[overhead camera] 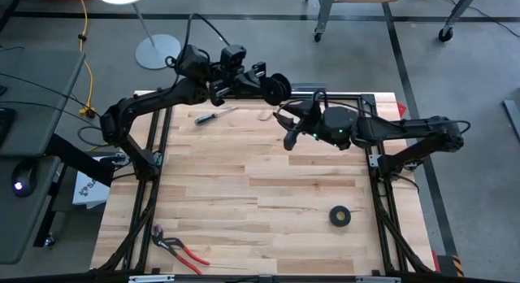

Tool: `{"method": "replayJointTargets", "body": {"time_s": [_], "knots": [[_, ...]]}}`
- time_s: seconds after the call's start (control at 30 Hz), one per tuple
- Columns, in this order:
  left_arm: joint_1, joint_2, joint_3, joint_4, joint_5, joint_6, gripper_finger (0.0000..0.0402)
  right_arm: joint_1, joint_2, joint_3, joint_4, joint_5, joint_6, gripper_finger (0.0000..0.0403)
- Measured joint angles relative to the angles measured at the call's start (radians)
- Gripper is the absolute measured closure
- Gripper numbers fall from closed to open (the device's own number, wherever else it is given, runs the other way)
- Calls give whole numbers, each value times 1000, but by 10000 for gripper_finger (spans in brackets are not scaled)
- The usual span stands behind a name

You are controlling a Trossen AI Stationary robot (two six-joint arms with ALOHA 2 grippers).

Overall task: Coil cords
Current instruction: Coil the black wire on the black spool

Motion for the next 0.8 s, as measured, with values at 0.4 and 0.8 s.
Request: {"method": "replayJointTargets", "body": {"time_s": [0.4, 0.8], "knots": [[-30, -10, 0, 3, -35, -12, 402, -36, 131, 0, 250, -45, -107, 260], [-41, -10, 0, 3, -53, -16, 402, -42, 143, 0, 261, -116, -59, 261]]}}
